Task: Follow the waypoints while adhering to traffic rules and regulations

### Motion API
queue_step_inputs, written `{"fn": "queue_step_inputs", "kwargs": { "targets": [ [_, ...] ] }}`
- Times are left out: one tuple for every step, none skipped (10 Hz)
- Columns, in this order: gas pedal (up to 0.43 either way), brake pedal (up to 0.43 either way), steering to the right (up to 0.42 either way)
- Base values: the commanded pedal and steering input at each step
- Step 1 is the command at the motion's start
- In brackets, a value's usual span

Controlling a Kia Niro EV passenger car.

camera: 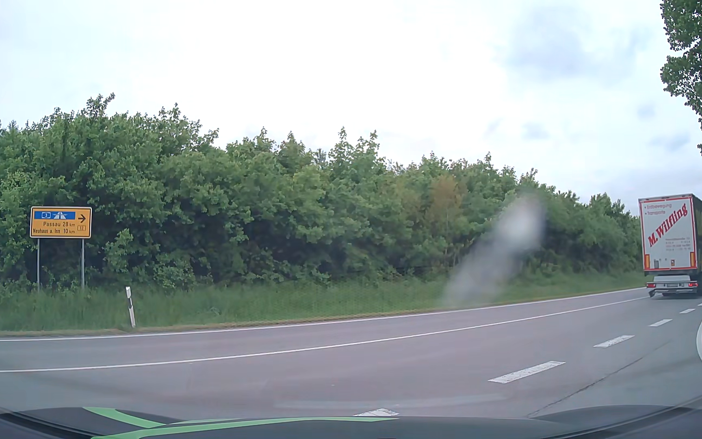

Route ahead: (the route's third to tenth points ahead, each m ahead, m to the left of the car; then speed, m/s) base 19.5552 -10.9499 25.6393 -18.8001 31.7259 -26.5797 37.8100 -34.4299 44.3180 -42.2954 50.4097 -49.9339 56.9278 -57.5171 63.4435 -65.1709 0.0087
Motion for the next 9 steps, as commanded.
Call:
{"fn": "queue_step_inputs", "kwargs": {
  "targets": [
    [0.0,0.262,0.125],
    [0.0,0.256,0.124],
    [0.0,0.256,0.125],
    [0.0,0.256,0.124],
    [0.0,0.262,0.124],
    [0.0,0.256,0.124],
    [0.0,0.256,0.124],
    [0.0,0.262,0.124],
    [0.0,0.256,0.124]
  ]
}}
